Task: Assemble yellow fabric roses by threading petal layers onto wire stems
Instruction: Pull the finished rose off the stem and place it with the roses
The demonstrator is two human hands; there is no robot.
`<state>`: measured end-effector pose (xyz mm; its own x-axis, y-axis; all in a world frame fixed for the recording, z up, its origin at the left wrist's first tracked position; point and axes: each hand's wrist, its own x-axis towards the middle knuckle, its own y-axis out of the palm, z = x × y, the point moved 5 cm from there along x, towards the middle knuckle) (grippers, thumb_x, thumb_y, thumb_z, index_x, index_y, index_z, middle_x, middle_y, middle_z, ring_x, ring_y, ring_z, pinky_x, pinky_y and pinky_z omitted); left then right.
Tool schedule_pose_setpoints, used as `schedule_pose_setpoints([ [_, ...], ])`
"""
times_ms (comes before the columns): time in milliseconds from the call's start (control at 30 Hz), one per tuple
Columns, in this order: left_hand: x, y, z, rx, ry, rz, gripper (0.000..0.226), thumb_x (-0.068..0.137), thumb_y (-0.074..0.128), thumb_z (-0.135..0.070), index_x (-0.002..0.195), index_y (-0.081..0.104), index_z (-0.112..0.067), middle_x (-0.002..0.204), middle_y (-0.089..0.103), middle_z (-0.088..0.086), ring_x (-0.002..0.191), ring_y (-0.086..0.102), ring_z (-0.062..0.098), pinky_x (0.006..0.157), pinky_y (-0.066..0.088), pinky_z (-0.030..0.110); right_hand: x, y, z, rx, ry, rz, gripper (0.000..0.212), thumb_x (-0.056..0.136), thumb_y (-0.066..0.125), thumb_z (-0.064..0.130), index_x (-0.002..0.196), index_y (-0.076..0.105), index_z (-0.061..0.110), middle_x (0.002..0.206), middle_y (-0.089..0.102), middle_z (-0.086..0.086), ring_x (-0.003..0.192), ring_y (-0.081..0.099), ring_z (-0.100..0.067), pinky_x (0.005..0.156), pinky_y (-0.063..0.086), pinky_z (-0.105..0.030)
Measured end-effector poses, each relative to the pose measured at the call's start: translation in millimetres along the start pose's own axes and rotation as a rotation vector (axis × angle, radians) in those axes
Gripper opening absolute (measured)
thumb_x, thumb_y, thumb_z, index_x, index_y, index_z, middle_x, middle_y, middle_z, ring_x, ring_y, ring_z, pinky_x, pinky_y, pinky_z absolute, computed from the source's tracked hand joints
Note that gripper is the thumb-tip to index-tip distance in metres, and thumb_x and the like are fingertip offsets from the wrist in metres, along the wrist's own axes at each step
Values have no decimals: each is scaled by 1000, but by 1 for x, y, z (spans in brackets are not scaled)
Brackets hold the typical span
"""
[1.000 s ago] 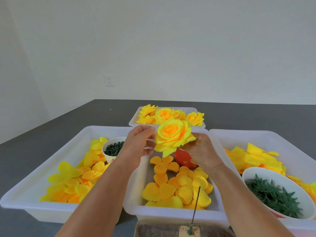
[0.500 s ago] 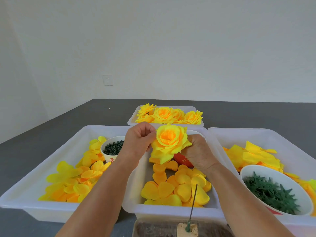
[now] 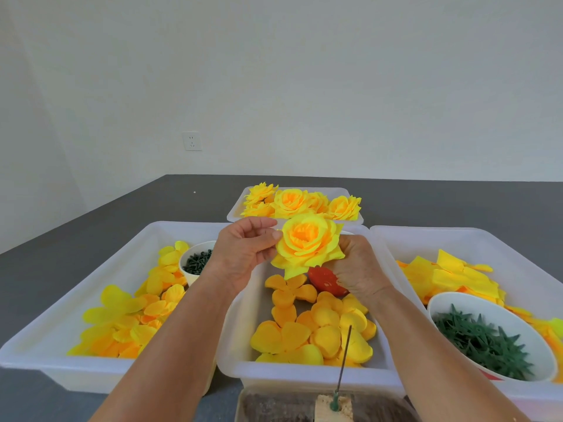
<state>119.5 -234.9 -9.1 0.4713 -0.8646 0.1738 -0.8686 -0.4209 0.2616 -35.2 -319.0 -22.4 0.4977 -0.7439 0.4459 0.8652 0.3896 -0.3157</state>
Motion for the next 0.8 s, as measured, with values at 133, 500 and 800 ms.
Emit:
schedule_pose_setpoints([
  [133, 0, -2, -5, -36, 69, -42, 21, 80, 61, 7, 91, 65, -10, 71, 66, 1, 66, 63, 12, 64, 55, 24, 2, -2, -2, 1, -15, -24, 6, 79, 72, 4, 81, 73, 9, 82, 71, -2, 77, 63, -10, 70, 49, -12],
  [500, -5, -1, -8, 111, 135, -102, 15, 77, 70, -13, 64, 64, -10, 54, 53, 1, 49, 46, 9, 53, 41, 23, 3, -9, -10, 209, 127, -175, 17, 74, 78, 19, 67, 70, 32, 69, 70, 17, 83, 67, -16, 77, 51, -32],
  [800, -8, 10, 0, 229, 23, 31, 34, 67, 71, -35, 53, 60, -5, 51, 57, 1, 44, 42, 11, 43, 34, 19, 2, -9, 2, -9, -85, -159, 5, 81, 70, 7, 84, 74, 6, 80, 67, 4, 72, 61, -5, 65, 46, -6],
])
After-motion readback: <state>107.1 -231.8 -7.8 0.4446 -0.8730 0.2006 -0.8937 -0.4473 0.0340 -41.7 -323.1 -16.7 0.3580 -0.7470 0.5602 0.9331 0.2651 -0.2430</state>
